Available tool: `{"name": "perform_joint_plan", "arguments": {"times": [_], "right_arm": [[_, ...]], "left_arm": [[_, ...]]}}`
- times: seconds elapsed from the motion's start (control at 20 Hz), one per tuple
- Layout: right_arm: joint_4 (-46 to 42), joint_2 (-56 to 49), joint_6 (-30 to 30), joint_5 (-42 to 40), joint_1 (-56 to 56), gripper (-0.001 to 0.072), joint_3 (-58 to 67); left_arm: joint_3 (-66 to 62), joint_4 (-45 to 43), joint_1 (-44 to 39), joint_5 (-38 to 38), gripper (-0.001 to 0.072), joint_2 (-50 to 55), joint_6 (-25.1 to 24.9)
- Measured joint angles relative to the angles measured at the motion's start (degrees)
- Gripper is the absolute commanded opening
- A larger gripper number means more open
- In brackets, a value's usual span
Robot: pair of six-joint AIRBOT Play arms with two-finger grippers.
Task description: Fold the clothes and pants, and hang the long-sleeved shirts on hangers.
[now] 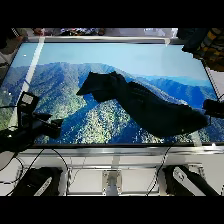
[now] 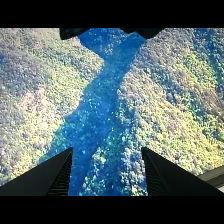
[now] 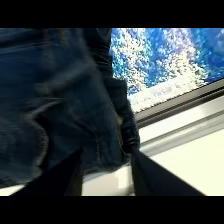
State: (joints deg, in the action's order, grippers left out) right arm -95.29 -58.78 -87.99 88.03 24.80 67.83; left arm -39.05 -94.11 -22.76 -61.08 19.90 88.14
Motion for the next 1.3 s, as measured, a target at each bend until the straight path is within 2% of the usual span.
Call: {"name": "perform_joint_plan", "arguments": {"times": [0.2, 0.35, 0.4, 0.45, 0.65, 0.8, 0.9, 1.05, 1.1, 1.15, 1.3], "right_arm": [[10.25, 1.27, 0.61, -9.42, -2.43, 0.0341, -2.64], [19.10, -0.04, 3.48, -19.30, -10.84, 0.0344, -3.32], [20.96, -1.46, 4.52, -22.56, -14.99, 0.0390, -3.43], [22.05, -3.19, 5.33, -25.55, -18.80, 0.0440, -3.45], [21.88, -15.30, 7.39, -35.80, -33.70, 0.0444, 0.11], [20.44, -26.45, 7.74, -38.32, -39.56, 0.0444, 7.67], [20.09, -33.05, 7.82, -38.45, -41.40, 0.0444, 13.66], [19.80, -39.89, 8.00, -36.74, -42.66, 0.0443, 21.29], [19.82, -41.33, 8.09, -36.04, -42.91, 0.0444, 23.28], [19.82, -42.36, 8.11, -34.69, -43.04, 0.0443, 24.96], [19.65, -43.78, 8.17, -29.62, -43.23, 0.0442, 28.98]], "left_arm": [[0.00, -0.28, 0.00, -0.13, 0.0461, 1.25, 2.16], [0.00, -0.24, 0.00, 1.16, 0.0463, 4.09, 4.66], [0.00, -0.11, 0.00, 1.97, 0.0463, 5.62, 5.16], [0.00, 0.11, 0.00, 3.26, 0.0463, 7.26, 5.66], [-1.16, 0.94, 0.00, 9.25, 0.0461, 15.65, 6.54], [-4.31, 1.29, 0.39, 12.41, 0.0458, 22.36, 6.64], [-8.26, 2.38, 1.99, 14.34, 0.0358, 27.71, 5.95], [-16.46, 9.22, 6.56, 15.85, 0.0381, 37.97, -0.22], [-19.52, 12.35, 8.17, 15.78, 0.0429, 41.81, -3.61], [-22.88, 15.56, 9.66, 15.43, 0.0444, 45.97, -7.10], [-34.93, 21.92, 12.50, 9.97, 0.0444, 60.17, -17.86]]}}
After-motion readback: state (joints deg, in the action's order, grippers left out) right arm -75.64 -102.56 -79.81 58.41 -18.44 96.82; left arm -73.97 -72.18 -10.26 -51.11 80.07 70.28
